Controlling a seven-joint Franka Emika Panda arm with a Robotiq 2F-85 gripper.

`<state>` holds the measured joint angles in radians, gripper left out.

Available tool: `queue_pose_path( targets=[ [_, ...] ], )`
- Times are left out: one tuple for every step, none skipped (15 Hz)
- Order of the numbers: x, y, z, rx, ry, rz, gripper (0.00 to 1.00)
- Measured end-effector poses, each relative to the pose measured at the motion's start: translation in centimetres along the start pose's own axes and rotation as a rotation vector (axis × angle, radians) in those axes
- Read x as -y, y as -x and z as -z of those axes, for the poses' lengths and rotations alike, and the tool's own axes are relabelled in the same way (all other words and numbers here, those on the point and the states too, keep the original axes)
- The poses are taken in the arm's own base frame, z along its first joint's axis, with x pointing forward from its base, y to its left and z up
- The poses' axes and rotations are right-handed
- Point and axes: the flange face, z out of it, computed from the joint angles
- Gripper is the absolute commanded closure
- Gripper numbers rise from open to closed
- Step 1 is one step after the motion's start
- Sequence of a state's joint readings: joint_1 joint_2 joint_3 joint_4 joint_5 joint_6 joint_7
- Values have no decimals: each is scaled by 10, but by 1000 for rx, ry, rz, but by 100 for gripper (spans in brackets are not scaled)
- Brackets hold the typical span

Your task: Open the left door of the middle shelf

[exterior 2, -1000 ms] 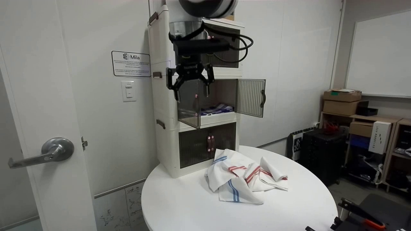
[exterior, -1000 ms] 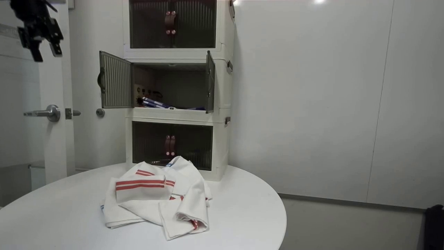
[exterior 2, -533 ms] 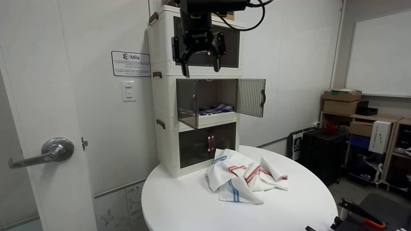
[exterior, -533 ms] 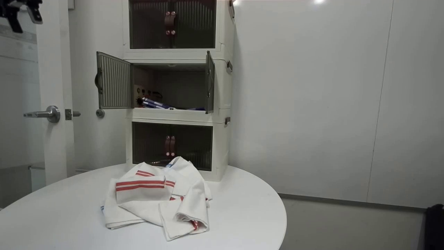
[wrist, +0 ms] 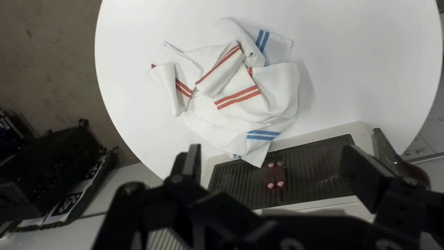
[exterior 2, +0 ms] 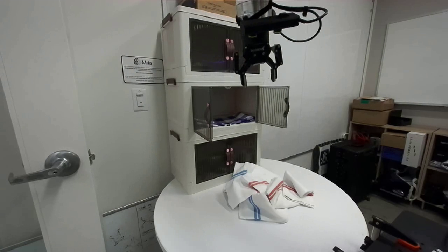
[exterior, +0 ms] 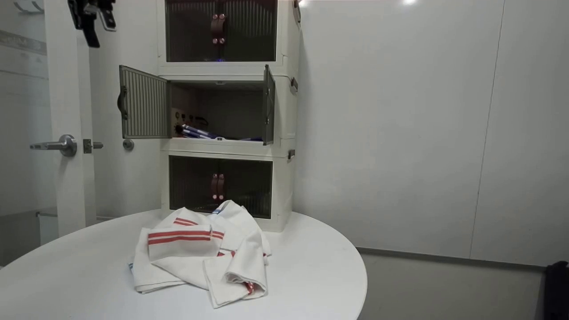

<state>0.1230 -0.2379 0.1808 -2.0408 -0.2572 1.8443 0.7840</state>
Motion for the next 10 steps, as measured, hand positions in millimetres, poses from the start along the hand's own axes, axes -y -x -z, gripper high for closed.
queue_pose_path(
  targets=[
    [-7, -5, -7, 15, -9, -18, 0],
    [-12, -9, -12, 29, -24, -32, 0],
    [-16, -12, -16, 41, -41, -41, 0],
    [-21, -15, -19, 49, -52, -54, 0],
    [-25, -18, -20, 53, -57, -68, 0],
    [-30, -21, -22, 55, -57, -81, 0],
    [-35, -24, -25, 57, -53, -93, 0],
    [-39, -27, -27, 59, -49, -105, 0],
    [-44, -30, -29, 61, -45, -117, 0],
    [-50, -33, -32, 64, -39, -130, 0]
  ],
)
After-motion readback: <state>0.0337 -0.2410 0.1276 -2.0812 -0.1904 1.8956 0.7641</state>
